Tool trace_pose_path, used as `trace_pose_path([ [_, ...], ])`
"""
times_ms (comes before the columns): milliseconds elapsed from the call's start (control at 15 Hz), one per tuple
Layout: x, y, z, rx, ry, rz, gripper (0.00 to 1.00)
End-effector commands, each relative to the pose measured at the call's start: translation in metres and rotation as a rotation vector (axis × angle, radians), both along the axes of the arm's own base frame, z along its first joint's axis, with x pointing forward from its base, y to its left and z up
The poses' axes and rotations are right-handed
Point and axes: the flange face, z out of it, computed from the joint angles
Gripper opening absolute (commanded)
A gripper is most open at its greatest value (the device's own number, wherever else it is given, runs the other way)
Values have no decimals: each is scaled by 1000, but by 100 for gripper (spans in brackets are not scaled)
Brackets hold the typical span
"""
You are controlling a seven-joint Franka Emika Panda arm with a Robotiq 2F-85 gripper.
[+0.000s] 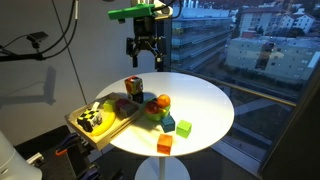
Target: Put the orange toy block in the box
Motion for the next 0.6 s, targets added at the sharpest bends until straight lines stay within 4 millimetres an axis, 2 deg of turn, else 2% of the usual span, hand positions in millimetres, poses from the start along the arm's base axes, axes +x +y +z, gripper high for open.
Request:
trace_pose_path([
  [0,0,0,1,0,0,2,100],
  [333,0,0,1,1,0,4,100],
  [533,5,-9,-11,2,7,8,100],
])
